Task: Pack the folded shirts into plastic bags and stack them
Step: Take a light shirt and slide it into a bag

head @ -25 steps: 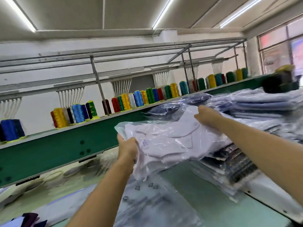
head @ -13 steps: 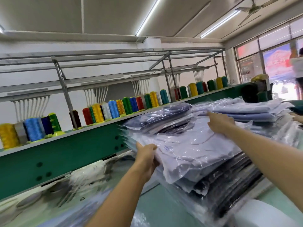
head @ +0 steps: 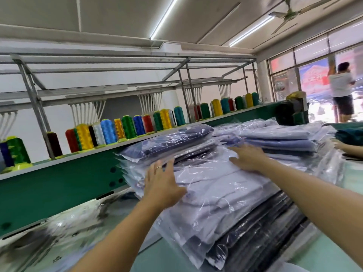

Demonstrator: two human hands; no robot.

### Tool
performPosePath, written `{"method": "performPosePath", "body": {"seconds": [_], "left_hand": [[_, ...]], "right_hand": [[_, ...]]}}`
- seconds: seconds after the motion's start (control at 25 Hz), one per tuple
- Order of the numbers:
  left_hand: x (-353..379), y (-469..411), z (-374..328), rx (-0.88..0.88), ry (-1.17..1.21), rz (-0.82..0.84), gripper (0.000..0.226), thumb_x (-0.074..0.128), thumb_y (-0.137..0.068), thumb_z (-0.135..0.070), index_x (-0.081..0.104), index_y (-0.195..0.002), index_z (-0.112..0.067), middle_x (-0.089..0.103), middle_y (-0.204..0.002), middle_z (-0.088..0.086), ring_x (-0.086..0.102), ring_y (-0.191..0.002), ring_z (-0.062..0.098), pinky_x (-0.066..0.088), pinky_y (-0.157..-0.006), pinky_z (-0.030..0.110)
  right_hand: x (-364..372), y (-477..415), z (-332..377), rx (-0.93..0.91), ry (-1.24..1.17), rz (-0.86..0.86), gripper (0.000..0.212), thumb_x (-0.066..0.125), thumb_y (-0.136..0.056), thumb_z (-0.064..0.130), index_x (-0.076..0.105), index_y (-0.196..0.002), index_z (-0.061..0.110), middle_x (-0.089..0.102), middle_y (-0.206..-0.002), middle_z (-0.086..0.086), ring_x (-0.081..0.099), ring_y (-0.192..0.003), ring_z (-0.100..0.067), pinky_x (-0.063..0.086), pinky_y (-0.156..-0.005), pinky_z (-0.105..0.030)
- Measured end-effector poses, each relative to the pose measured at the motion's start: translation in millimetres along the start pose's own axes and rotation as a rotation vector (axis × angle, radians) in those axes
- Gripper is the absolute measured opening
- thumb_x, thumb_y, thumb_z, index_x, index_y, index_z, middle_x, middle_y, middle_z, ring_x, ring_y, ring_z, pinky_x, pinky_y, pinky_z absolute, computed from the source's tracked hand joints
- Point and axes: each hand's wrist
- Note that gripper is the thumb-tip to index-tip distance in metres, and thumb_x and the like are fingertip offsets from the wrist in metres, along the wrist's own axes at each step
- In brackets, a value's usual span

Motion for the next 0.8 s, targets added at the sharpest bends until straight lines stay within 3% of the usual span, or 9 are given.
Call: {"method": "performPosePath", "body": {"seconds": [0.08,0.24,0.48,0.68,0.72,0.8], "left_hand": [[7,-17,-16,0.094,-0.053,0.109,0.094,0.051,-0.084,-0.079,0.018,-0.159,-0.033,0.013,-0.169,0.010,0.004,-0.155,0.032,0.002,-0.125,0.055],[37,-25,-18,-0.046,-0.025,0.443,0.131,0.020,-0.050,-0.111,0.005,-0.160,-0.042,0.002,-0.170,0.004,0.004,-0.155,0.037,0.005,-0.121,0.063],[47,-29,-15,-0.039,0.121,0.573,0.145,0.026,-0.041,-0.113,0.001,-0.161,-0.036,0.001,-0.170,-0.004,0.004,-0.157,0.027,0.006,-0.124,0.057],[49,-28,-15,-0.053,0.123,0.598,0.150,0.023,-0.036,-0.113,0.004,-0.161,-0.034,0.006,-0.170,-0.002,0.004,-0.156,0.027,0.004,-0.124,0.057],[51,-29,-15,-0.083,0.104,0.583,0.141,0.021,-0.044,-0.109,0.007,-0.161,-0.032,0.009,-0.170,0.002,0.008,-0.156,0.029,0.007,-0.124,0.056],[54,-26,-12,-0.139,0.082,0.503,0.099,0.021,-0.080,-0.087,0.015,-0.161,-0.030,0.016,-0.168,0.009,0.019,-0.153,0.034,0.014,-0.123,0.054]], "right_hand": [[3,1,9,-0.092,-0.024,0.097,0.069,0.027,-0.090,0.081,0.016,-0.152,0.055,0.021,-0.166,-0.001,0.023,-0.150,-0.033,0.019,-0.116,-0.060],[12,0,14,-0.169,-0.122,0.258,0.095,0.010,-0.054,0.107,0.010,-0.142,0.072,0.019,-0.165,-0.005,0.020,-0.151,-0.032,0.014,-0.117,-0.063],[27,-19,10,-0.172,-0.269,0.339,0.086,0.028,-0.058,0.106,0.016,-0.138,0.077,0.007,-0.168,-0.008,0.010,-0.154,-0.032,0.009,-0.122,-0.057],[31,-23,13,-0.187,-0.194,0.397,0.100,0.027,-0.055,0.107,0.011,-0.145,0.069,0.006,-0.168,-0.009,0.012,-0.153,-0.036,0.012,-0.121,-0.062],[30,-21,14,-0.175,-0.162,0.422,0.099,0.028,-0.058,0.105,0.008,-0.147,0.066,0.003,-0.168,-0.009,0.009,-0.153,-0.038,0.011,-0.121,-0.062],[25,-16,17,-0.121,-0.102,0.484,0.092,0.031,-0.069,0.097,0.001,-0.149,0.063,-0.005,-0.168,-0.008,0.003,-0.153,-0.040,0.008,-0.121,-0.062]]}}
Point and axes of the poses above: each hand's wrist, its own y-axis away from the middle knuckle, its own x-axis out of the palm, z = x × y
